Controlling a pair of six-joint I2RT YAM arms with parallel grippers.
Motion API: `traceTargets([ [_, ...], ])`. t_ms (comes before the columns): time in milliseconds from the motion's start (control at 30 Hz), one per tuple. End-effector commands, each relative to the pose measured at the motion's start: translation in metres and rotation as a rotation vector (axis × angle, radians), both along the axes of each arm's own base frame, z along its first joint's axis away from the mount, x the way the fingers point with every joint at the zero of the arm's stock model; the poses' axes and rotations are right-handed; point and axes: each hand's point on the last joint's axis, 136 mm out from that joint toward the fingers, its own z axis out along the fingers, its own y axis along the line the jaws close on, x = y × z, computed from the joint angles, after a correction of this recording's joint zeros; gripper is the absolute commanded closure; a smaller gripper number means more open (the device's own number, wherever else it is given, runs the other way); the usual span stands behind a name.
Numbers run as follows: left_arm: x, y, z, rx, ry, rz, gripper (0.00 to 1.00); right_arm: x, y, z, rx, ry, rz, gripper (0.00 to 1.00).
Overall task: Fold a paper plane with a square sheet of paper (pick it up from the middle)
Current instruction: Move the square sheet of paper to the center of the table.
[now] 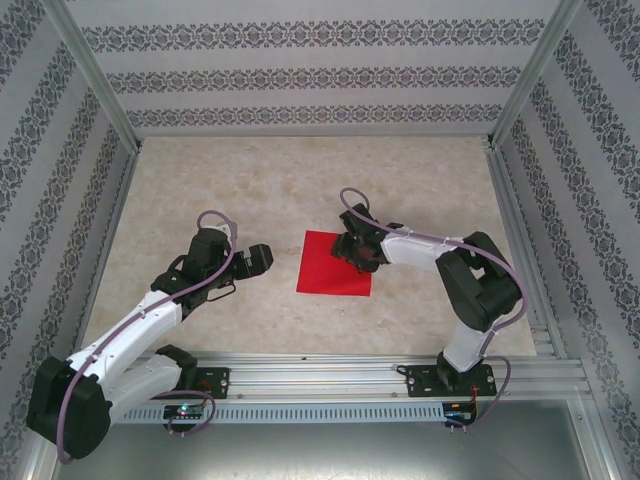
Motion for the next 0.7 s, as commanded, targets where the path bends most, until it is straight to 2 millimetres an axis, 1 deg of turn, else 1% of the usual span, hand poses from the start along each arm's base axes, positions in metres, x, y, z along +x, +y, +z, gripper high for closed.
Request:
traceTargets([
  [0,0.01,-0.005,0.019,-0.028,-0.055,-0.018,0.0,0.0,-0.01,0.0,-0.045,-0.038,-0.056,0.35],
  [67,0.01,-0.006,0.018,-0.025,-0.057,-0.024,0.0,0.008,-0.008,0.004,-0.069,-0.045,0.029,0.37],
  [100,0.01,-0.005,0.018,-0.022,-0.057,-0.023,0.0,0.009,-0.009,0.003,-0.09,-0.023,0.064,0.37],
  [133,0.01,-0.005,0.018,-0.019,-0.058,-0.021,0.0,0.008,-0.012,0.002,-0.115,0.0,0.078,0.37],
  [167,0.009,-0.005,0.017,-0.017,-0.058,-0.023,0.0,0.008,-0.011,-0.002,-0.125,0.004,0.121,0.36],
  [200,0.01,-0.005,0.017,-0.017,-0.059,-0.025,0.0,0.01,-0.005,-0.004,-0.112,-0.002,0.174,0.36],
  [267,0.01,-0.005,0.016,-0.019,-0.061,-0.025,0.0,0.011,-0.003,-0.011,-0.117,0.013,0.217,0.36],
  [333,0.011,-0.006,0.015,-0.019,-0.059,-0.026,0.0,0.012,0.004,-0.017,-0.085,0.03,0.265,0.36],
  [467,0.011,-0.006,0.011,-0.012,-0.05,-0.028,0.0,0.015,0.008,-0.027,-0.07,0.063,0.289,0.36],
  [567,0.011,-0.005,0.011,-0.006,-0.05,-0.031,0.0,0.016,0.015,-0.028,-0.051,0.069,0.329,0.36],
  [667,0.011,-0.005,0.011,0.0,-0.049,-0.031,0.0,0.017,0.01,-0.027,-0.093,0.077,0.327,0.35],
])
